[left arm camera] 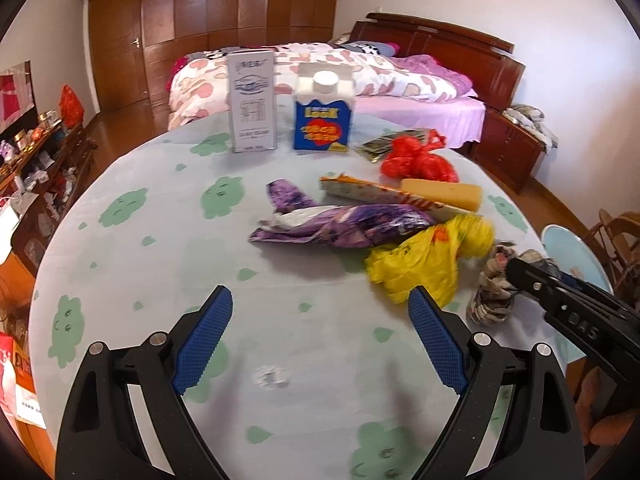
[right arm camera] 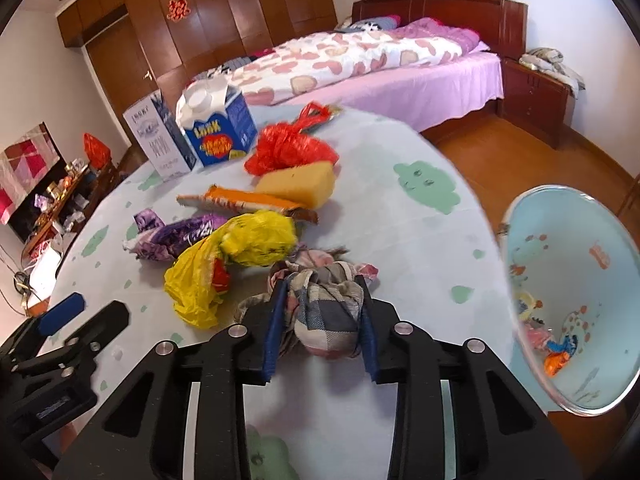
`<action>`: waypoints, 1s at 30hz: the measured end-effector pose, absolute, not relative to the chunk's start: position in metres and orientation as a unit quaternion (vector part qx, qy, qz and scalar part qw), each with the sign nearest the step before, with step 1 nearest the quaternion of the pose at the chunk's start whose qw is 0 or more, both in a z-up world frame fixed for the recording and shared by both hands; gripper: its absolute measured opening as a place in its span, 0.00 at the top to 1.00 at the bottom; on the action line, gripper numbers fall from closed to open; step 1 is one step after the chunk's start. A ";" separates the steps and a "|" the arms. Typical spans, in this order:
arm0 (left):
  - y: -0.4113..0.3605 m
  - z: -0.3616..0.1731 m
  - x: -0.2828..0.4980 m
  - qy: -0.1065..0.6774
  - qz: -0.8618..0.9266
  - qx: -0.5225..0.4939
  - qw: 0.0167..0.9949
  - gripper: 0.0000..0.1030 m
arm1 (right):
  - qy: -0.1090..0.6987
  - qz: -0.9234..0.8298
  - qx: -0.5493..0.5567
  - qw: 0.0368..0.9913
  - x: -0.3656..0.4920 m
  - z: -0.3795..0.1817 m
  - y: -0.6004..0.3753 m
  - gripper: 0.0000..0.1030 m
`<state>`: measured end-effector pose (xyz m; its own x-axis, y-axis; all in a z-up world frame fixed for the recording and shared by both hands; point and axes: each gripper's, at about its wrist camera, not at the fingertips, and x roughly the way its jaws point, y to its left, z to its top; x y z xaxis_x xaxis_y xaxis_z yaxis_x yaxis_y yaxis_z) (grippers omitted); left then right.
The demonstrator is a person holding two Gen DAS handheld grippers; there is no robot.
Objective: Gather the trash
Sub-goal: 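Grasp the yellow plastic bag with the left tool while the right tool grasps the checkered cloth, then carry the yellow bag and checkered cloth over the blue bin and open both tools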
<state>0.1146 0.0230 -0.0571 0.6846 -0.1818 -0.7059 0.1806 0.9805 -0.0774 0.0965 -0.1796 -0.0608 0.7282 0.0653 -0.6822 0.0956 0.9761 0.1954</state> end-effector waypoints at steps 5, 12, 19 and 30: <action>-0.008 -0.056 0.122 0.389 -0.122 0.006 0.913 0.20 | 0.330 -0.033 0.094 0.939 0.069 -0.043 -0.194 0.68; -0.058 -0.066 0.140 0.404 -0.136 0.038 0.904 0.32 | 0.315 -0.049 0.105 0.942 0.055 -0.034 -0.215 0.68; -0.063 -0.074 0.147 0.420 -0.130 0.036 0.898 0.54 | 0.320 -0.043 0.118 0.939 0.049 -0.036 -0.223 0.68; -0.045 -0.057 0.103 0.402 -0.140 0.020 0.905 0.58 | 0.300 -0.042 0.118 0.946 0.033 -0.027 -0.225 0.68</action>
